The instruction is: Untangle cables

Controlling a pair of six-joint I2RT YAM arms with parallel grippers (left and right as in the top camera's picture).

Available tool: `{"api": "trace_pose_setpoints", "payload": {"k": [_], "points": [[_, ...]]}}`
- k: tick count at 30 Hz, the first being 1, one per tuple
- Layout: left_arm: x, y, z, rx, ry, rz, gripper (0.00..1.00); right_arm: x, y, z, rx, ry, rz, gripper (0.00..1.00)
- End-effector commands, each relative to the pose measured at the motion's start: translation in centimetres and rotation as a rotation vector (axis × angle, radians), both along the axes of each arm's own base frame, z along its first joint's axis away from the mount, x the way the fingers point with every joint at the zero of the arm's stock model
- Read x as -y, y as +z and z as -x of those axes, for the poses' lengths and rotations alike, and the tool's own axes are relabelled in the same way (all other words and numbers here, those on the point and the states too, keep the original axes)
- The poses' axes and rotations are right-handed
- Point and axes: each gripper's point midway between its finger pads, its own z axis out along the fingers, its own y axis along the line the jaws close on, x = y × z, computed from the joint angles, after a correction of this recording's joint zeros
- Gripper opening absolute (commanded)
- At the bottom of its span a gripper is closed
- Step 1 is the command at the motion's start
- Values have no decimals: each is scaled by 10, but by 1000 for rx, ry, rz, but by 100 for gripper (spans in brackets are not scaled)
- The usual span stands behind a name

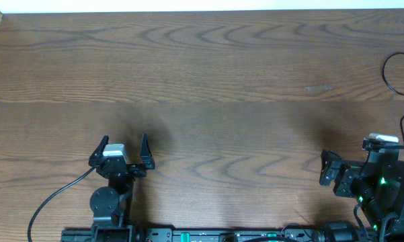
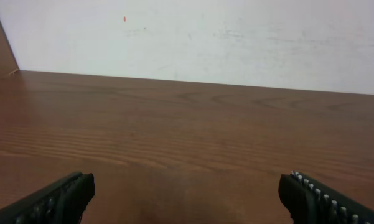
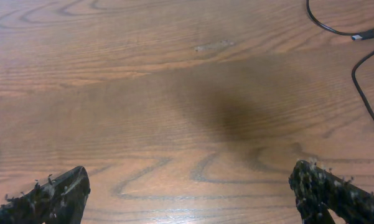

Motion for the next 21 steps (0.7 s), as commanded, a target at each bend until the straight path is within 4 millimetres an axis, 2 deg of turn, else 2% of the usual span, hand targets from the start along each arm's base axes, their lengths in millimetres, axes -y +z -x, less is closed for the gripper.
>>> {"api": "trace_pose_setpoints", "payload": {"k": [1, 11, 15, 21], "points": [[-3, -16, 1, -57, 16, -10, 100, 1, 4, 0, 10, -6, 0, 99], [-3, -16, 1, -57, 16, -10, 100, 1, 3, 1, 5, -6, 7, 99], [-3, -16, 1, -57, 16, -10, 100, 12, 4, 0, 11, -41, 60, 99], [-3, -16, 1, -57, 16, -10, 100, 17, 13, -23, 165, -36, 120, 99]]}}
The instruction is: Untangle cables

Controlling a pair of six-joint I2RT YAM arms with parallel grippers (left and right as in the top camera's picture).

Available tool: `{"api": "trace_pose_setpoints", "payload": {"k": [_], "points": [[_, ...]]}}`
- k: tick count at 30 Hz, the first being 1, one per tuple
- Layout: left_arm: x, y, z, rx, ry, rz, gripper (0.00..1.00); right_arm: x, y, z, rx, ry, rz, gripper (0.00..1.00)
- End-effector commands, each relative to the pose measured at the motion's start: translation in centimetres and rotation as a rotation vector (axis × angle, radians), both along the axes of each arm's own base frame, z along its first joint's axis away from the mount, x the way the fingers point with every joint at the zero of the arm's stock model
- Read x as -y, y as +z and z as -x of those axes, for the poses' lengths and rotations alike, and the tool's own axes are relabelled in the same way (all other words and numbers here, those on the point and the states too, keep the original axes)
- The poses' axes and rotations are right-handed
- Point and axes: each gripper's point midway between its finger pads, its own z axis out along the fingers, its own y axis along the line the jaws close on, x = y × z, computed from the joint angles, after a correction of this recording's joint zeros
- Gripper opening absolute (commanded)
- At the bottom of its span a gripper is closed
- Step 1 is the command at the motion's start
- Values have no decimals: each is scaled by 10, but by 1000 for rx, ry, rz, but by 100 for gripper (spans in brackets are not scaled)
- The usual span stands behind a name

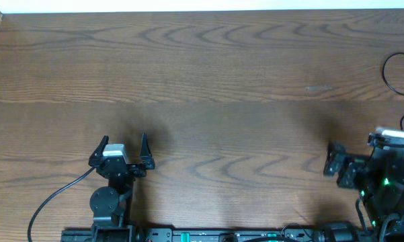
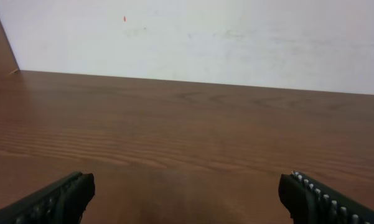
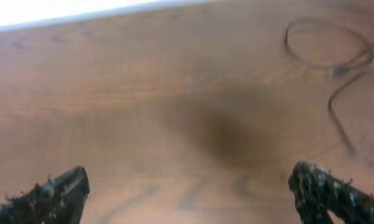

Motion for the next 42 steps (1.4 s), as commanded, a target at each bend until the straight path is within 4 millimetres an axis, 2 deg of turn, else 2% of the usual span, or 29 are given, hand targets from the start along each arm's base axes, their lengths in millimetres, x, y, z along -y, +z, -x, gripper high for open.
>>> {"api": "trace_pose_setpoints", "payload": {"k": [1, 11, 28, 37, 42], "points": [[-3, -16, 1, -57, 16, -10, 100, 7, -11, -7, 46, -8, 55, 99], [-3, -16, 1, -57, 16, -10, 100, 4, -46, -28, 244, 27, 114, 99], [-3, -16, 1, -57, 16, -10, 100, -5, -96, -44, 412, 75, 93, 99], [-3, -16, 1, -57, 16, -10, 100, -2, -91, -41, 473, 61, 108, 99], [-3, -16, 1, -57, 16, -10, 100, -2, -94, -42, 475, 64, 107, 99]]}}
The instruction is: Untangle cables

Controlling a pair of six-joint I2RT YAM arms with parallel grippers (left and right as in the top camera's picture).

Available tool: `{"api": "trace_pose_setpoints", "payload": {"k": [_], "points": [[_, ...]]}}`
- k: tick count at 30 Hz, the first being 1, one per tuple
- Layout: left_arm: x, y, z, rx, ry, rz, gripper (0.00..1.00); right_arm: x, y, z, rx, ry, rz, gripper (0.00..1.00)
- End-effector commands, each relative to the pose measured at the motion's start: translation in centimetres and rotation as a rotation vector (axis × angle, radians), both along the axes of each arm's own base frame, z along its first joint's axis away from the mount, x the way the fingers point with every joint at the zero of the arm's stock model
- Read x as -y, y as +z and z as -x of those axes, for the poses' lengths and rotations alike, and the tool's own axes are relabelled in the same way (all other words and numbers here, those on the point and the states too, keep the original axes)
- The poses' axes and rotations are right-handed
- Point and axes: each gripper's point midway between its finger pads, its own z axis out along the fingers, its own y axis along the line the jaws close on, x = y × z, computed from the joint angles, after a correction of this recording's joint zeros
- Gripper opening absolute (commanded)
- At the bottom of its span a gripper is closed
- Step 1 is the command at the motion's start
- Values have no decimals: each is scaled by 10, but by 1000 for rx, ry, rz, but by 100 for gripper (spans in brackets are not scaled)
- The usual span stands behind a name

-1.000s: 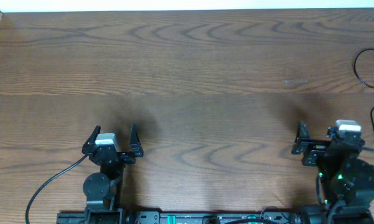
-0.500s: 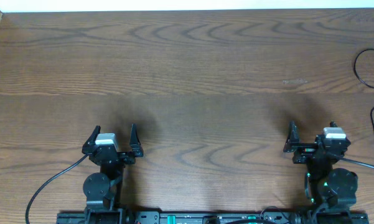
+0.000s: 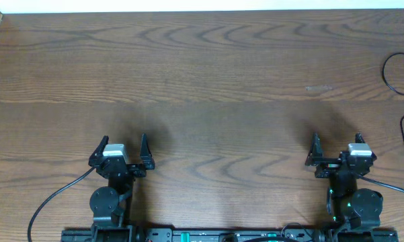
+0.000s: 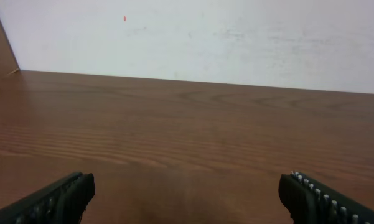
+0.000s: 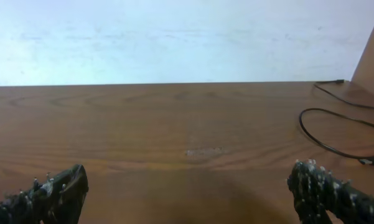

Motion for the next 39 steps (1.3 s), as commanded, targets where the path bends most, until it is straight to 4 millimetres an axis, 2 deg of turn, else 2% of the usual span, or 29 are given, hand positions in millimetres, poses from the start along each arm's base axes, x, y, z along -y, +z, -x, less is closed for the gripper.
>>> {"api": "trace_pose_setpoints", "payload": {"k": [1, 6, 15, 39], "points": [[-3, -17, 1, -56, 16, -8, 100, 0, -6, -2, 5, 6, 15, 99], [-3, -17, 1, -56, 16, -7, 100, -8, -20, -5, -1, 51, 12, 99], [-3, -17, 1, -56, 16, -8, 100, -10, -21, -5, -4, 64, 85, 99], [-3, -17, 1, -56, 16, -7, 100, -9, -21, -5, -7, 62, 113, 99]]}}
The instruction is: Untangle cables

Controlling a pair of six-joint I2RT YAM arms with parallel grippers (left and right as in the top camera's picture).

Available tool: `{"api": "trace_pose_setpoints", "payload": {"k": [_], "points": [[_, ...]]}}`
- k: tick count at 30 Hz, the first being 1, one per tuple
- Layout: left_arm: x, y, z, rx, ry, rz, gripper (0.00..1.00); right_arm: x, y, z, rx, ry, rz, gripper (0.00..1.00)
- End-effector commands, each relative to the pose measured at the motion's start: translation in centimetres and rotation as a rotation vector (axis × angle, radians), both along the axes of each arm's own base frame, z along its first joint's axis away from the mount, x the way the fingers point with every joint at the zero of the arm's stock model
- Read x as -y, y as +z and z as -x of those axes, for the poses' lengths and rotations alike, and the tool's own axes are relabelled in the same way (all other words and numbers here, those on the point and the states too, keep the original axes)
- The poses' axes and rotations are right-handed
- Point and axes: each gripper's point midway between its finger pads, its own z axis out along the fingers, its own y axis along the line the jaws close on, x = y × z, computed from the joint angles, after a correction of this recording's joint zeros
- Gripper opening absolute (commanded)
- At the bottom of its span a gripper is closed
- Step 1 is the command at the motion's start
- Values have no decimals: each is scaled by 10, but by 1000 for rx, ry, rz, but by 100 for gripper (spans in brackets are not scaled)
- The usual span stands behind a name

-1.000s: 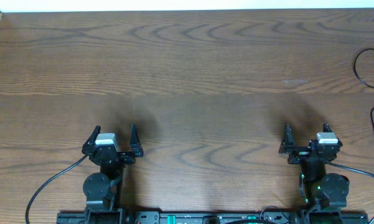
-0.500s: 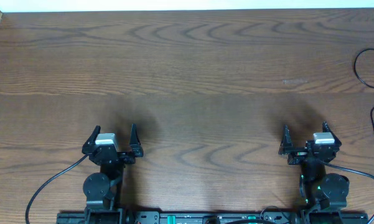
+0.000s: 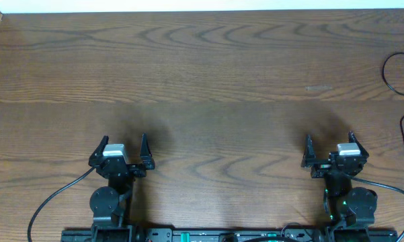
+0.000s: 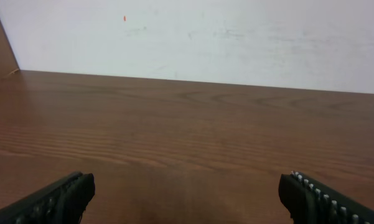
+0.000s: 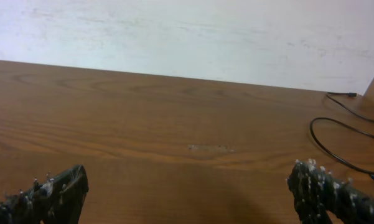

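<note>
Thin black cables (image 3: pixel 394 75) lie in loops at the table's far right edge, partly cut off by the frame; one loop (image 5: pixel 336 149) shows at the right of the right wrist view. My left gripper (image 3: pixel 123 151) rests open near the front left, nothing between its fingers (image 4: pixel 56 200). At the front right my right gripper (image 3: pixel 330 150) is open too, well short of the cables, its fingers (image 5: pixel 327 193) empty.
The brown wooden table (image 3: pixel 202 81) runs to a white wall at the back. A pale scuff mark (image 3: pixel 318 87) lies ahead of the right gripper. A black lead (image 3: pixel 54 198) trails from the left arm's base.
My right gripper has shifted slightly left and turned a little, so the cables sit further right in its wrist view. The left arm has not moved.
My right arm was folded at the front right corner, its camera looking down on the table near the cables. It then tilted up, came to rest facing the back wall, and now sits slightly further left. The left arm stayed put throughout.
</note>
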Motion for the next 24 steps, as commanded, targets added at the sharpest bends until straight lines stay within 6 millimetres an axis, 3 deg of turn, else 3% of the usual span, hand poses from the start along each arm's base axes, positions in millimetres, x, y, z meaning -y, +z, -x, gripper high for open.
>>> {"api": "trace_pose_setpoints", "payload": {"k": [1, 24], "points": [[-3, -17, 1, -56, 16, -7, 100, 1, -2, 0, -1, 1, 19, 99], [-3, -17, 1, -56, 16, -8, 100, 26, 2, 1, 20, -154, -172, 99]]}}
